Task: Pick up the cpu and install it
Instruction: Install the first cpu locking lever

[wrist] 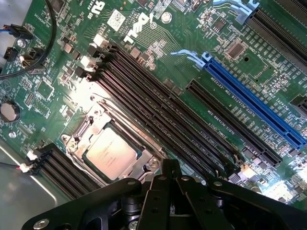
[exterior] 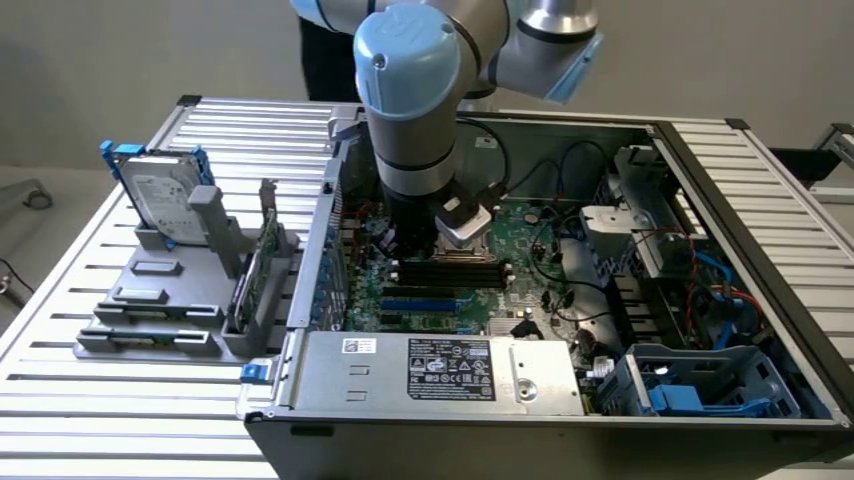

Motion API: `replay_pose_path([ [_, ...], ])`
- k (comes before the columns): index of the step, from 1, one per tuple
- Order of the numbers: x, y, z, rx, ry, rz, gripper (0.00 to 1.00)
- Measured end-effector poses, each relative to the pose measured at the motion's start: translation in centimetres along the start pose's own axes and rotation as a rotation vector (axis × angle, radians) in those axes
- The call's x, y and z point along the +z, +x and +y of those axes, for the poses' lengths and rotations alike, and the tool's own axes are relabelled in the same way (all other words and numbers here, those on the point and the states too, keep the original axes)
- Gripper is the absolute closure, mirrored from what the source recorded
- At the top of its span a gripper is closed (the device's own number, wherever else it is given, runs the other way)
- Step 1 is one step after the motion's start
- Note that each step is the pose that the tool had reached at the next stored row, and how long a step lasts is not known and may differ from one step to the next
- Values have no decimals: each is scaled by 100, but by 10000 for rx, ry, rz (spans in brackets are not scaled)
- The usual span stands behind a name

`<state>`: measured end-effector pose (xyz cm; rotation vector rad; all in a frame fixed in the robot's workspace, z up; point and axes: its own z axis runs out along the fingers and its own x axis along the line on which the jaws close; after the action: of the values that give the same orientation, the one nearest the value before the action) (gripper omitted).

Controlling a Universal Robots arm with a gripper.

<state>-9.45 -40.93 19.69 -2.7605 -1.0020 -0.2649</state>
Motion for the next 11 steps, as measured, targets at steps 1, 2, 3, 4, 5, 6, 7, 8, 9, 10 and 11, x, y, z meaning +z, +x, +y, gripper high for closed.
replay_pose_path([
  [1, 3, 0, -1, 1, 1, -1, 89],
  [2, 7, 0, -2, 1, 2, -1, 89],
  [3, 10, 0, -4, 1, 3, -2, 89],
  [4, 13, 0, -5, 2, 4, -2, 89],
  [5, 17, 0, -7, 2, 5, -1, 89],
  [6, 19, 1, -8, 2, 5, -3, 89],
  [7, 20, 1, -10, 3, 8, -7, 89],
  [8, 21, 2, -12, 4, 9, -11, 89],
  [9, 23, 3, -14, 5, 12, -15, 89],
  [10, 24, 3, -16, 6, 15, -18, 89],
  [11, 24, 3, -17, 7, 17, -22, 89],
])
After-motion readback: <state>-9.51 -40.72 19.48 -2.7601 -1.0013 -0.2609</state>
